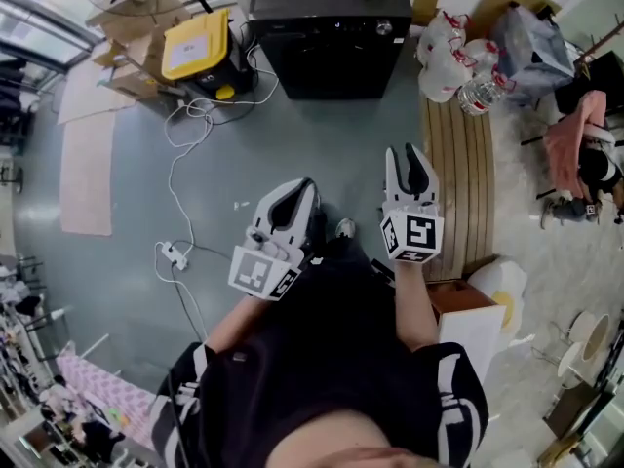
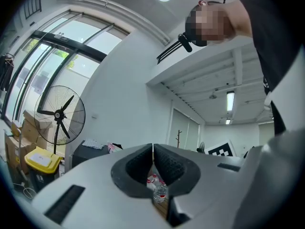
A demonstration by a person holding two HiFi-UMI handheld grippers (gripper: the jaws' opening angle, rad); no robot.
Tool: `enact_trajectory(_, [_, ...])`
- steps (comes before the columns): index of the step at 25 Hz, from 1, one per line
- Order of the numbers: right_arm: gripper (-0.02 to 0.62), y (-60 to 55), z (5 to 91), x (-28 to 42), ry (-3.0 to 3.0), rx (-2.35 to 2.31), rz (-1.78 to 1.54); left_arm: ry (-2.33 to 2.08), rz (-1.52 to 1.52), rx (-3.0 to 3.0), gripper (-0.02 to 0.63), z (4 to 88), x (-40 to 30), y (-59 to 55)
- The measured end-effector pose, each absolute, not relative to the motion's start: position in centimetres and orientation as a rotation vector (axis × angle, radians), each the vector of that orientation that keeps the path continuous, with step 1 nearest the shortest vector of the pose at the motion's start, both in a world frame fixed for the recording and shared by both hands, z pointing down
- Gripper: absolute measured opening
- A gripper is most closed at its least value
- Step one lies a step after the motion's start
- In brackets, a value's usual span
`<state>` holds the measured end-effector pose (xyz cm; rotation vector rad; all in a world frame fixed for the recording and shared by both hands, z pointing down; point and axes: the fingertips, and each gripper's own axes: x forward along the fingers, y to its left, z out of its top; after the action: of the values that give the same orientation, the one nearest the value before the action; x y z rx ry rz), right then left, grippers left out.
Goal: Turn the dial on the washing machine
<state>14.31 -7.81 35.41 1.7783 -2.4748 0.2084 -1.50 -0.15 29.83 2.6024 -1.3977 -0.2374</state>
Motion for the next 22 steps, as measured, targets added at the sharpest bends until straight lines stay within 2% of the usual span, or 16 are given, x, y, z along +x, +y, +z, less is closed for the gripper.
enact_trajectory(14, [0.166, -42.8, 46.4, 15.7, -2.352, 1.796, 0.233, -1.292, -0.211, 2.626, 0.028, 36.5, -0.1, -32.2])
enact_trajectory(17, [0.172, -50.9, 51.4, 16.7, -2.297, 1.794, 0.279, -1.291, -0.223, 2.631, 0.028, 38.6, 0.2, -39.3])
enact_trajectory(22, [0.244, -62.8, 64.7, 17.1, -2.213, 1.738, 0.357, -1.290, -0.225, 2.622, 0.029, 45.6, 0.1, -48.7])
